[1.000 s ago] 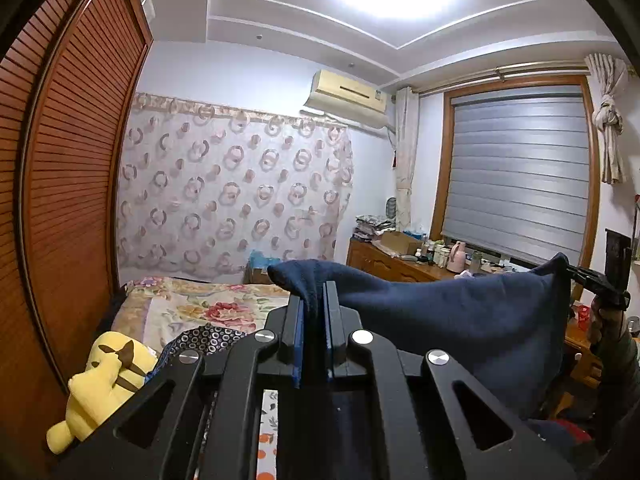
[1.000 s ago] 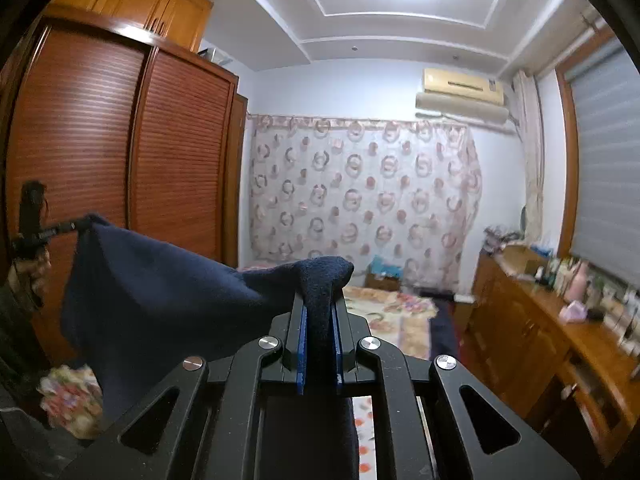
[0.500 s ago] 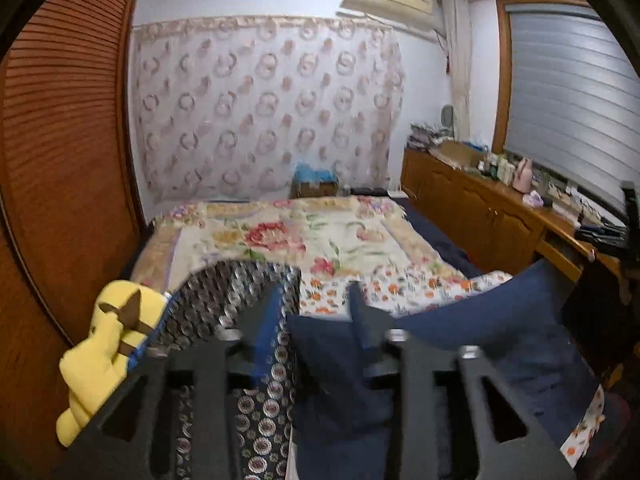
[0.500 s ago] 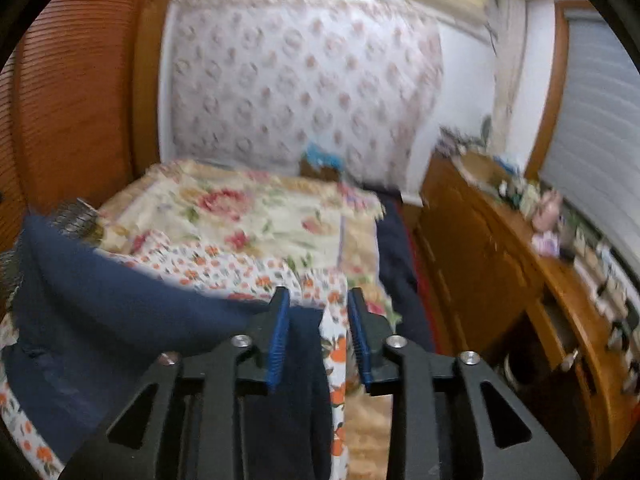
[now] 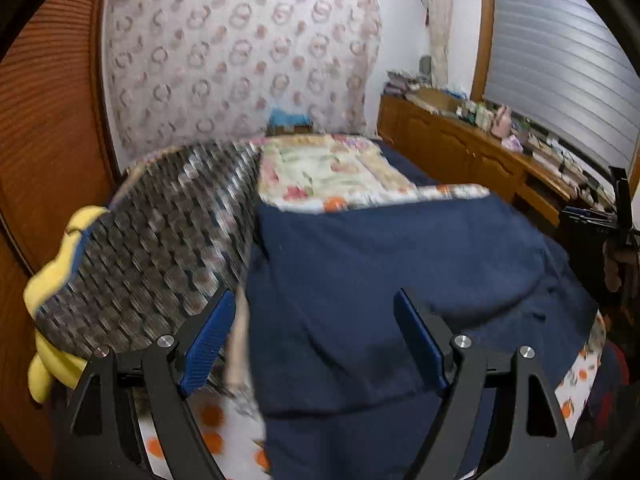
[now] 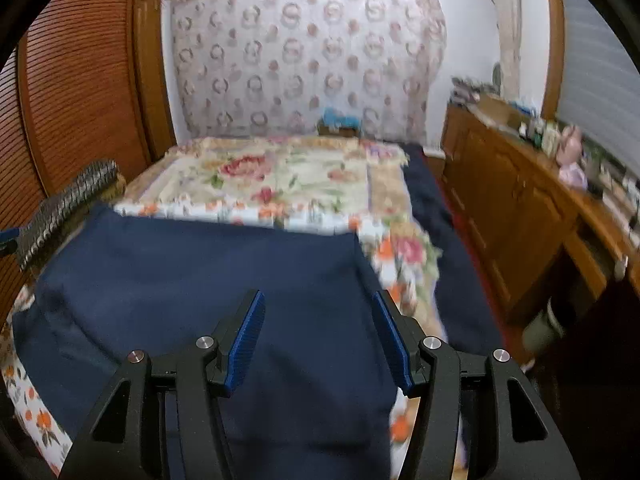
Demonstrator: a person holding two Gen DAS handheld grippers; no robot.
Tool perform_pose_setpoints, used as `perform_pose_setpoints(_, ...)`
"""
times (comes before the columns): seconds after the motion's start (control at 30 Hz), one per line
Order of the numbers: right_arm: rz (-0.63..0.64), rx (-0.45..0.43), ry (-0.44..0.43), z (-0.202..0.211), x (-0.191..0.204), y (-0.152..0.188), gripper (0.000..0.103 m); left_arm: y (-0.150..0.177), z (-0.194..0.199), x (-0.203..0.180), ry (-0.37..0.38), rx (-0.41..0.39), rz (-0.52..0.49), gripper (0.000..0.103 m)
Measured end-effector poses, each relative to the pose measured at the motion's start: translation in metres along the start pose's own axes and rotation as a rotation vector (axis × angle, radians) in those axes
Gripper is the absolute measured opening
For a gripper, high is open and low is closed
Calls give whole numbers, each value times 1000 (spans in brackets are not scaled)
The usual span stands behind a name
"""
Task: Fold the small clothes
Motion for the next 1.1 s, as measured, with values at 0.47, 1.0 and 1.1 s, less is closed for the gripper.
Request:
perform_pose_setpoints(0.47, -114, 103, -56, 22, -29, 35, 58, 47, -46, -22, -29, 173, -38, 82)
perform_pose_setpoints(1.0, -98, 145, -43, -11, -19, 22, 58, 56, -69, -37, -71, 225, -74, 103)
perform_pose_setpoints(1.1, -87, 147, -20, -17, -16, 20, 58, 56, -69, -36, -73, 226, -76, 103)
Point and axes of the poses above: each gripper's, at about its wrist camera, not at the fingertips, and z roughly against the way its jaws point, x to its left, y to its underside, the point moved 2 cm from there along -z, roughly the way its jaws point, and after that the axes turned 10 degrees about z, right-handed, at the moved point
